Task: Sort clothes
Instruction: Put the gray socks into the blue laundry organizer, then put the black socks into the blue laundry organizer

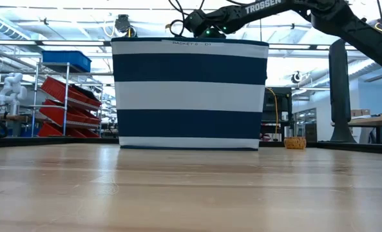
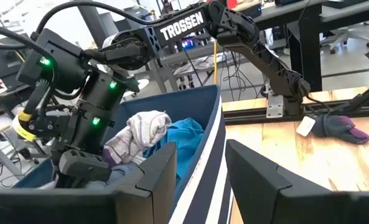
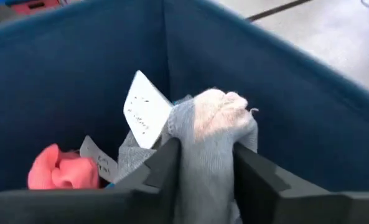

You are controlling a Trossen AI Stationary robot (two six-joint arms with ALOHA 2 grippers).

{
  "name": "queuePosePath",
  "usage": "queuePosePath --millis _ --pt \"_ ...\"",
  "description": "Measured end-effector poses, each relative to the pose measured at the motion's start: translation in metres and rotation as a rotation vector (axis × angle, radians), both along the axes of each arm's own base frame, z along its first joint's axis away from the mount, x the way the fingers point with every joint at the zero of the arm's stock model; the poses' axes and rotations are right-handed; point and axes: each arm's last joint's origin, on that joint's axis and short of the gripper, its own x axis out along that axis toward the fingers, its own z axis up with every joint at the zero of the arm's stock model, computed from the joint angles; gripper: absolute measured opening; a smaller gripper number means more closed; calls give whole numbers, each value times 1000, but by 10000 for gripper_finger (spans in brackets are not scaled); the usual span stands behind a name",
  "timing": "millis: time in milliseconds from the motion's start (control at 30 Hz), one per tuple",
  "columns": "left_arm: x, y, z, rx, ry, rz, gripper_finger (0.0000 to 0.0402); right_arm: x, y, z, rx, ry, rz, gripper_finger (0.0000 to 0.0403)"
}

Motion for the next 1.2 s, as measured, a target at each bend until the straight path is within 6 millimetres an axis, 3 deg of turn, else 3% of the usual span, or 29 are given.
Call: queuePosePath --millis 233,533,800,1200 --pt "0 0 0 0 0 0 148 -5 4 10 -8 -4 6 200" --pt "0 0 0 0 0 0 148 -37 29 73 -62 -71 27 232" --pt "0 0 0 0 0 0 148 -66 86 112 24 -14 89 233" --pt "0 0 0 0 -1 0 148 -102 190 112 265 367 221 233"
